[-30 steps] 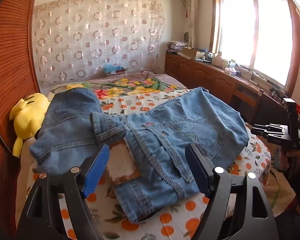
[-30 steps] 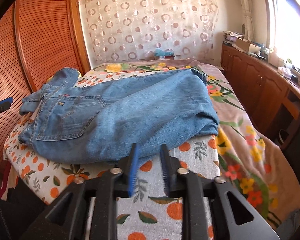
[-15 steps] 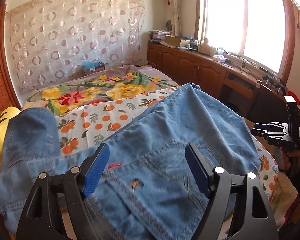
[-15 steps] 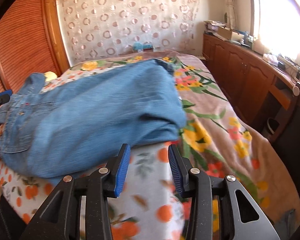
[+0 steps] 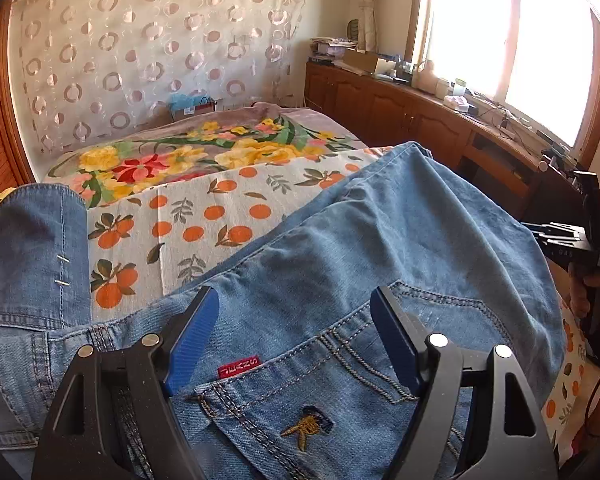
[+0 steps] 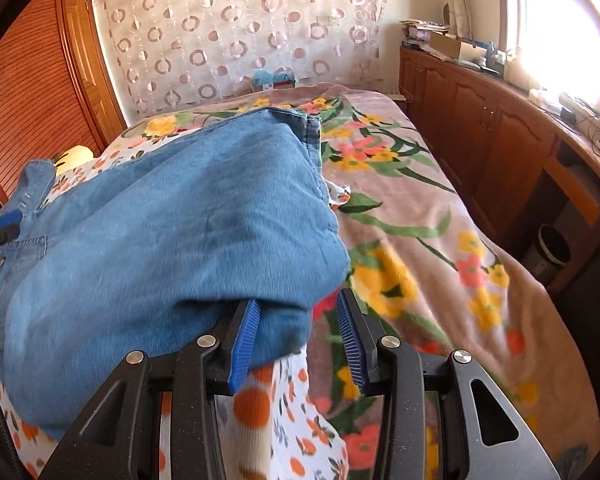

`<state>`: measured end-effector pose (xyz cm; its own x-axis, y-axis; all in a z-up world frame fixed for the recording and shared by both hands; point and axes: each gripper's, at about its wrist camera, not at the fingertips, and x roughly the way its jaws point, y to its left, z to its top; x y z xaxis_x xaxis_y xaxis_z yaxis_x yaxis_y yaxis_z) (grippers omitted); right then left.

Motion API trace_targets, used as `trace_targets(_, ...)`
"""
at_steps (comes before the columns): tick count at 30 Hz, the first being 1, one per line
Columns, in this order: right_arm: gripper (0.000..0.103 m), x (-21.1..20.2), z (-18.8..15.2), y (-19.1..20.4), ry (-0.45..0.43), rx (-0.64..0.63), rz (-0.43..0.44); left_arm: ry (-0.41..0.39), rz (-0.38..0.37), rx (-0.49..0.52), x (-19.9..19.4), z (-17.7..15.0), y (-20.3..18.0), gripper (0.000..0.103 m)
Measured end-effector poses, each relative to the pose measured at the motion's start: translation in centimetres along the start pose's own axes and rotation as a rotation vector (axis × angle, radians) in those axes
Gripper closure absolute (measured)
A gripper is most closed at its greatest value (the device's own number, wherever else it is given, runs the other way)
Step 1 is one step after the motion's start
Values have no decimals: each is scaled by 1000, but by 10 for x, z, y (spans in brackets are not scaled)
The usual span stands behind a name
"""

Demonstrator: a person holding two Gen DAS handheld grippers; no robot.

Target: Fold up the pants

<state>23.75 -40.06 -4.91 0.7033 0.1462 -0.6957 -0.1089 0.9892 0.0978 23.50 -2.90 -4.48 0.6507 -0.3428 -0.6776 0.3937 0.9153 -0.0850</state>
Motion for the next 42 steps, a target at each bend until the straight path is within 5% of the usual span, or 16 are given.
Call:
trace_targets(9,60,14,5,-14,-6,77,10,-1,-18,-37,1,-7,6,24)
trace_targets(13,90,16,6,-9,-2,54,33,-2,-26,-47,1,-7,8,24)
trace_targets(15,96,16,6,-5,-1,36,13,-6,-27,-51,0,-7,10,24)
trace_targets(26,98,-47,26,14,-194,30,-20,-95,25,-74,-46,-9,20,24)
trace_targets(34,98,-81,31,98,-277,-91,131,-155,97,-109,-96,-26,44,24)
trace_targets(42,98,-92,-20,187,-230,-214,339,-169,140,-119,-133,-57,54,24)
